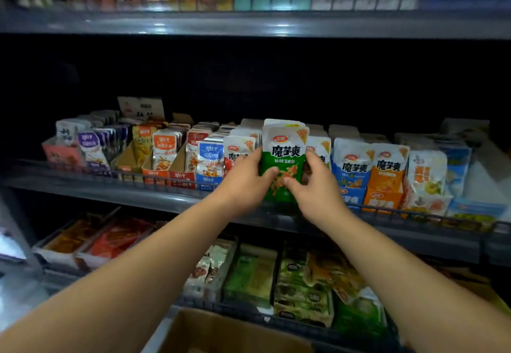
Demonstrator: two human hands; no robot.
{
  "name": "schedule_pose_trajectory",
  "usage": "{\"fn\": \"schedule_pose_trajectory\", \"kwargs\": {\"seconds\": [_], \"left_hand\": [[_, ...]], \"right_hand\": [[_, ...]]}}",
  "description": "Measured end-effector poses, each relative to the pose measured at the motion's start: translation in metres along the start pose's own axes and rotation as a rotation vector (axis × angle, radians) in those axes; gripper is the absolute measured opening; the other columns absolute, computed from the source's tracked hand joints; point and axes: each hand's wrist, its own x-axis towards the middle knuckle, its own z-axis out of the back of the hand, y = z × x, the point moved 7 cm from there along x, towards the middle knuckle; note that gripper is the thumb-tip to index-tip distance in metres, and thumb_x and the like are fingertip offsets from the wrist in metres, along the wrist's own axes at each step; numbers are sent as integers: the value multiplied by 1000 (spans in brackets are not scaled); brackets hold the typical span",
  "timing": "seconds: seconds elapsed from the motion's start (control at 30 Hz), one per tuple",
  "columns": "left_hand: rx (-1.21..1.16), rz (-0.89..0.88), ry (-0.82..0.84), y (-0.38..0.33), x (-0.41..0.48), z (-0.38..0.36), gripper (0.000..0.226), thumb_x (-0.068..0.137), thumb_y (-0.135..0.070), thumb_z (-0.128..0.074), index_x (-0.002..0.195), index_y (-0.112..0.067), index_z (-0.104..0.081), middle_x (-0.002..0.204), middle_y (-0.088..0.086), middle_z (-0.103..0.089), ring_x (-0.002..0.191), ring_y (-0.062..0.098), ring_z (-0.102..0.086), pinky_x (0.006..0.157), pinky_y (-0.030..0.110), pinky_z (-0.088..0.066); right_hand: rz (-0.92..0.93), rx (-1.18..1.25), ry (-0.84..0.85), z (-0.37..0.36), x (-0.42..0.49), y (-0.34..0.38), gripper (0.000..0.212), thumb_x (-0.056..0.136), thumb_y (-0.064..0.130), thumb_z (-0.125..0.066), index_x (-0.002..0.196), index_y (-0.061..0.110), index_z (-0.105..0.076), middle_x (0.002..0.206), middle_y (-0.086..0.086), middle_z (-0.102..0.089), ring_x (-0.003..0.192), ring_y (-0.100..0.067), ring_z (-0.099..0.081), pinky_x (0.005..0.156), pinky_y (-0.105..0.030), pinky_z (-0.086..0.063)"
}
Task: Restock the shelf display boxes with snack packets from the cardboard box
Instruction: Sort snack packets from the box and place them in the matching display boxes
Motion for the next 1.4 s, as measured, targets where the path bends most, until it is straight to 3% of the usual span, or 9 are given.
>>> {"fn": "schedule_pose_trajectory", "kwargs": {"seconds": [0.1,0.23,0.4,0.6,0.83,1.03,1.17,1.27,1.4], "left_hand": [[148,31,13,2,26,1,47,104,-30,-54,149,-25,-40,136,7,-50,127,26,-52,111,48,-46],[169,23,-28,2,45,7,35,105,-18,-50,140,-21,-50,130,8,-57,118,28,-59,102,51,-52],[-11,-9,-230,13,45,17,30,103,-16,-58,132,-21,-63,110,-5,-70,101,17,-67,85,37,-59],[-121,-24,-365,21,42,17,39,100,-19,-66,138,-19,-62,103,-11,-65,88,-2,-61,70,7,-46],[-121,-48,-409,25,40,12,22,98,-16,-67,120,-18,-71,100,-13,-68,91,-2,-64,80,19,-55],[-123,-38,-418,26,40,11,29,100,-16,-65,129,-16,-68,105,-9,-70,92,2,-64,75,7,-48],[-63,-51,-379,27,38,6,30,100,-13,-62,129,-20,-68,109,-6,-75,96,6,-68,78,15,-53],[-53,-35,-384,28,37,6,35,100,-11,-61,134,-21,-63,112,-4,-75,96,7,-68,78,20,-55],[-43,-29,-390,26,35,7,44,100,-12,-61,142,-24,-56,112,-3,-74,100,13,-70,87,39,-61]], "right_hand": [[66,-62,-48,-3,27,3,56,89,20,-73,139,25,-47,124,5,-62,114,-15,-60,97,-40,-54],[57,-88,-103,-8,48,-6,52,87,27,-74,133,32,-50,118,6,-64,111,-17,-61,94,-45,-55],[83,-150,-158,-8,57,-8,50,86,33,-75,131,31,-53,102,2,-62,91,-17,-60,77,-36,-54],[84,-77,-184,-3,59,-11,48,86,23,-76,130,26,-57,82,9,-58,75,-6,-54,65,-26,-49],[89,-132,-181,-8,59,-10,46,88,24,-75,129,27,-54,86,10,-56,76,-9,-54,68,-33,-52],[128,-127,-155,-9,61,-5,42,90,21,-72,127,26,-54,88,14,-56,79,-5,-55,64,-24,-46],[111,-168,-112,-14,61,-9,37,91,21,-70,124,25,-53,102,4,-62,94,-16,-59,73,-29,-47],[109,-172,-101,-16,61,-11,32,94,21,-66,123,24,-53,97,3,-59,87,-15,-56,71,-29,-42],[91,-167,-101,-15,62,-12,30,95,24,-64,123,26,-55,93,1,-61,84,-17,-59,73,-38,-54]]}}
